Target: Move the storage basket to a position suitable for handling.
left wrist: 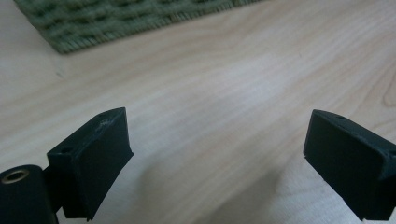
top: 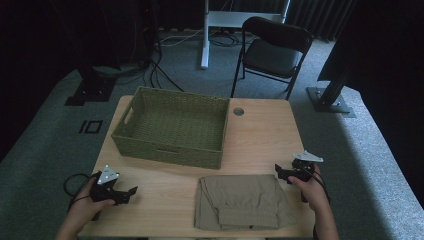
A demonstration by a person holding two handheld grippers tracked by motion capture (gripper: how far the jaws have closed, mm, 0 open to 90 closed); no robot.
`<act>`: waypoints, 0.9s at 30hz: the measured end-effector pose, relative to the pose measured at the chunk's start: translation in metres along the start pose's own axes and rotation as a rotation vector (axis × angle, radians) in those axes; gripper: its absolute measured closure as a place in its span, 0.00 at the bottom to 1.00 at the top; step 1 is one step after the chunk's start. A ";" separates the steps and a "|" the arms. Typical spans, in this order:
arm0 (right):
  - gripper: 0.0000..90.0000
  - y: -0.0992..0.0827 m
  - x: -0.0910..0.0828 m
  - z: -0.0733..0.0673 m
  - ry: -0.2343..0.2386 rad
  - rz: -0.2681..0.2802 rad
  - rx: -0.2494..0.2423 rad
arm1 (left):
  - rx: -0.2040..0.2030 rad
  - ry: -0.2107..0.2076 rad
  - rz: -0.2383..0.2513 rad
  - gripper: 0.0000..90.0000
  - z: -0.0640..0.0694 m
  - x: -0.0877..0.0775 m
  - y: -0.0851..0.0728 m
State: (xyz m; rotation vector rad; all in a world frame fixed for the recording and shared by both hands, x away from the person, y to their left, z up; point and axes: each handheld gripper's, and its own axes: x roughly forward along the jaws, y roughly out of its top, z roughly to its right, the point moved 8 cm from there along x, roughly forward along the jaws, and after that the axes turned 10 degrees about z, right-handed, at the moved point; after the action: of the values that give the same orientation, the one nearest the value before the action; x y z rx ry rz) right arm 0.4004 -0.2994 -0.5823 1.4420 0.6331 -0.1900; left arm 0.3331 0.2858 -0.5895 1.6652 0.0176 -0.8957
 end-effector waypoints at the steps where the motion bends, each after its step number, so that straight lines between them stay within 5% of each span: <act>1: 0.12 0.004 0.000 -0.002 0.006 0.006 0.000 | 0.003 0.004 0.005 0.09 -0.002 -0.001 0.003; 5: 0.12 0.017 -0.001 -0.012 0.031 0.033 0.000 | 0.001 0.029 0.028 0.09 -0.011 -0.003 0.016; 10: 0.12 0.028 -0.002 -0.024 0.058 0.054 0.006 | -0.019 0.012 0.079 0.09 -0.018 -0.006 0.035; 27: 0.12 0.071 0.001 -0.071 0.144 0.118 -0.047 | -0.003 0.028 0.176 0.09 -0.042 -0.012 0.088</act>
State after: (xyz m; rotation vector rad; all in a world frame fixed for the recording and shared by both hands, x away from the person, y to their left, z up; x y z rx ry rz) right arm 0.4159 -0.2206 -0.5214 1.4515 0.6626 0.0220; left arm 0.3877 0.2988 -0.5094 1.6491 -0.1071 -0.7385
